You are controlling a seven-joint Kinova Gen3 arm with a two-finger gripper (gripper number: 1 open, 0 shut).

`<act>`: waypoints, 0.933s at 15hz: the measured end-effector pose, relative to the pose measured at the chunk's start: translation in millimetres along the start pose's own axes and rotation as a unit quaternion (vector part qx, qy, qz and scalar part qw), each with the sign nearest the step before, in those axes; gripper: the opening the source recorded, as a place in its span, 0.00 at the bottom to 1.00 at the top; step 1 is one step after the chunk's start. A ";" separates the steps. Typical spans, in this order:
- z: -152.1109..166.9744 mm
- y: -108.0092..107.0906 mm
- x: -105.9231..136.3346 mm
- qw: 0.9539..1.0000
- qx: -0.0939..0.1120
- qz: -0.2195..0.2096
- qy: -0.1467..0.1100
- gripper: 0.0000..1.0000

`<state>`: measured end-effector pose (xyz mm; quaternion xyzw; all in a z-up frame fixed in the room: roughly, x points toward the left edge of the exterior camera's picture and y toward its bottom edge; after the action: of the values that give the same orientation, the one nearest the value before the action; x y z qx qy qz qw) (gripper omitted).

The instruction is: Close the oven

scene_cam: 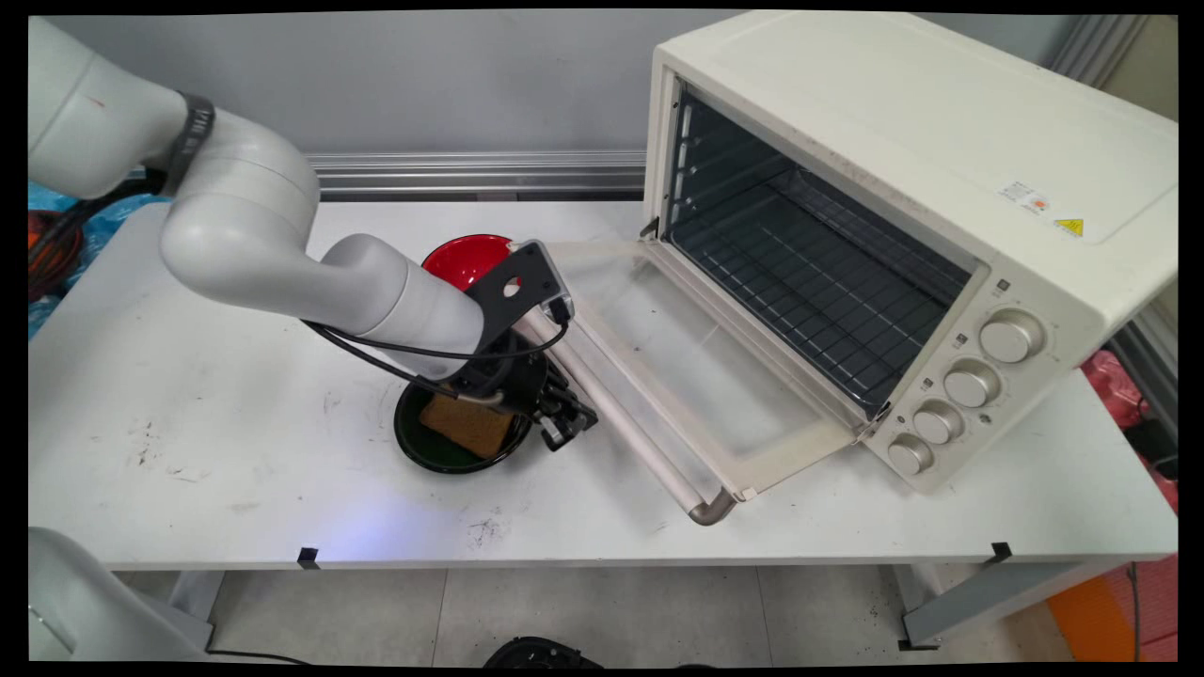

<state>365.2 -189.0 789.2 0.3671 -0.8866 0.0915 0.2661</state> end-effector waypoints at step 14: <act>6.1 1.1 10.5 0.997 0.023 -0.055 0.047 0.00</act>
<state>355.7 -196.8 789.8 0.4164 -0.8492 0.1139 0.3040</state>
